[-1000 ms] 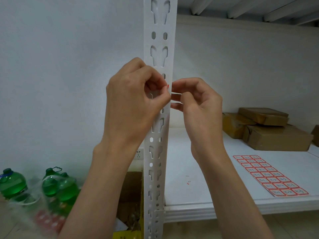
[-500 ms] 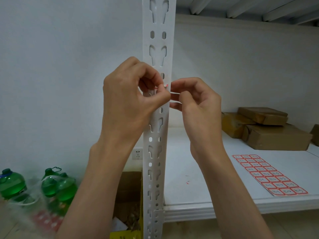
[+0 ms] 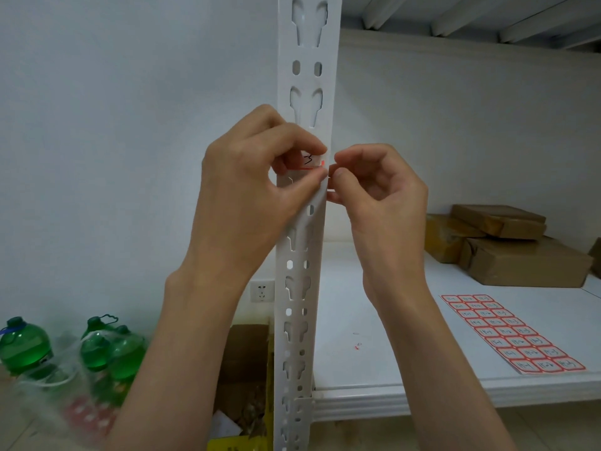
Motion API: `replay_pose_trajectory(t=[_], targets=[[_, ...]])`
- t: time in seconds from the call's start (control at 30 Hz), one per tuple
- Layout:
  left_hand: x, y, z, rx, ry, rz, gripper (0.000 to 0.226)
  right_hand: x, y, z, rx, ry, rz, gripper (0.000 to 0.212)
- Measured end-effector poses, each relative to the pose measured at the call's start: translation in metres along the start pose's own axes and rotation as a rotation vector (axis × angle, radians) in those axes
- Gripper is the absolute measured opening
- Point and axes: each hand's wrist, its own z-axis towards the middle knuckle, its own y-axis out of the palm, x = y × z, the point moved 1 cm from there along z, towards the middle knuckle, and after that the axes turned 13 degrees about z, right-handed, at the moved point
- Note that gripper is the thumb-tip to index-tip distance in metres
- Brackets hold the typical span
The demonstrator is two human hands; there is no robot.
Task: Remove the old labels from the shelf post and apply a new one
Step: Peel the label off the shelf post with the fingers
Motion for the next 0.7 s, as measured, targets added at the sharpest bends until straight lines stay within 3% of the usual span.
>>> replay_pose_trajectory(t=[0.2, 0.47, 0.7], targets=[[0.005, 0.006, -0.004, 0.100, -0.021, 0.025, 0.011, 0.001, 0.000, 0.000, -0.004, 0.007, 0.003, 0.012], [0.007, 0.008, -0.001, 0.114, -0.134, -0.047, 0.005, 0.000, 0.000, 0.000, -0.004, 0.022, -0.014, 0.013], [0.011, -0.006, 0.002, 0.063, -0.103, -0.145, 0.005, -0.010, -0.004, 0.002, -0.048, 0.053, 0.189, 0.014]])
